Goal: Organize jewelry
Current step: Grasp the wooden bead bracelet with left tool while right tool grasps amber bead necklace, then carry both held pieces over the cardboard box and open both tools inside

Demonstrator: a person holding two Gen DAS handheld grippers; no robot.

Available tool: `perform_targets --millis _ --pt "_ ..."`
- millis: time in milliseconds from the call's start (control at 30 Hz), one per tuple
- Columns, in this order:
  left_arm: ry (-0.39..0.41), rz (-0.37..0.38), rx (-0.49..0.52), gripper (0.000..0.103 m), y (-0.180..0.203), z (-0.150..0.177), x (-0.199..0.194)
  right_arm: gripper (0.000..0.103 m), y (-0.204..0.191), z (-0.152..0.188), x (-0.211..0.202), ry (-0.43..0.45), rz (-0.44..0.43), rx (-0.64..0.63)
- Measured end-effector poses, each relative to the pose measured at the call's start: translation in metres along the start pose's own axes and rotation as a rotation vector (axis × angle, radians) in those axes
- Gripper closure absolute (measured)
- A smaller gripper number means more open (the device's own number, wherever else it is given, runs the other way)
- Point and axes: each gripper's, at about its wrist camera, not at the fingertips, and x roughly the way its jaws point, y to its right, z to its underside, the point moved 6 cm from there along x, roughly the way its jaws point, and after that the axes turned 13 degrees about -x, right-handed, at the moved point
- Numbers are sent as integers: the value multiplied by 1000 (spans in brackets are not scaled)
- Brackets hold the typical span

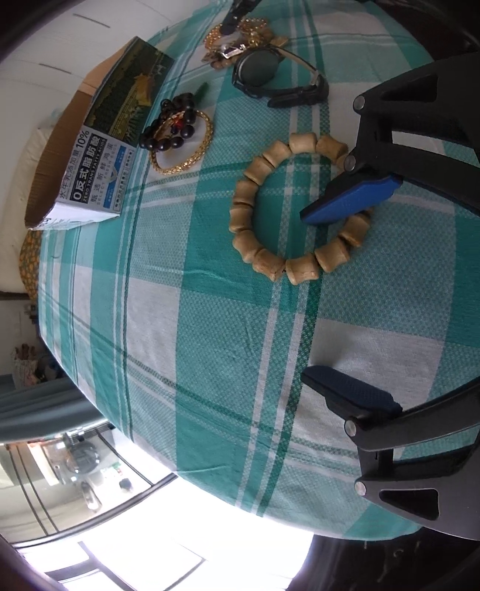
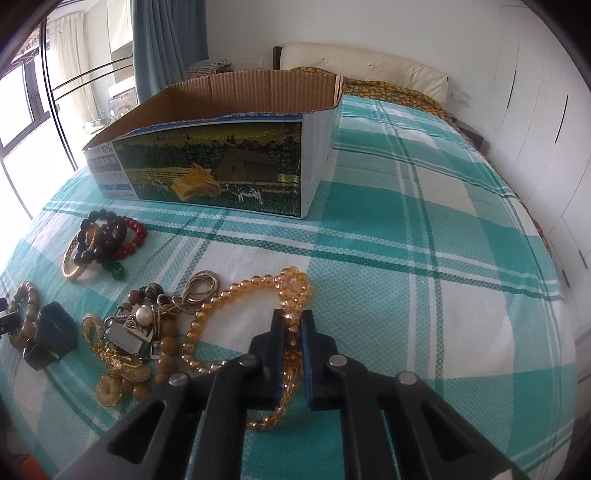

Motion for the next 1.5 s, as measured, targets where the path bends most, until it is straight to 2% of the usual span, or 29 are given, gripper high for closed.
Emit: perform_targets --millis 33,67,100,133,300,500,733,867,967,1167,1300,1500 --pt "4 12 13 51 3 1 -3 95 4 1 -3 4 -11 14" --pt "4 23 22 73 6 2 -4 95 7 1 -8 10 -21 27" --pt "1 30 28 86 9 2 -6 95 8 0 -14 18 -31 37" --pt "-1 36 30 90 10 2 -6 95 8 -1 -21 28 -40 41" --pt "-31 155 -28 90 8 -13 -16 95 11 -17 -59 73 -72 29" --pt "-10 256 -39 90 16 -48 -54 95 13 -47 -102 121 -115 15" --pt "63 316 66 90 54 -109 -102 95 12 -102 -137 172 -160 -28" --pt "117 317 122 90 83 -152 -120 95 13 -143 -141 197 -162 -46" --pt "153 317 146 90 108 -183 -125 95 12 -174 -133 208 -144 -64" --pt "143 331 133 90 151 -228 -99 95 12 -219 -90 180 -154 -56" --pt "77 341 102 90 172 -241 -60 95 10 -233 -52 146 -172 -39" --pt "17 288 96 90 188 -244 -1 95 4 -235 5 85 -167 -40"
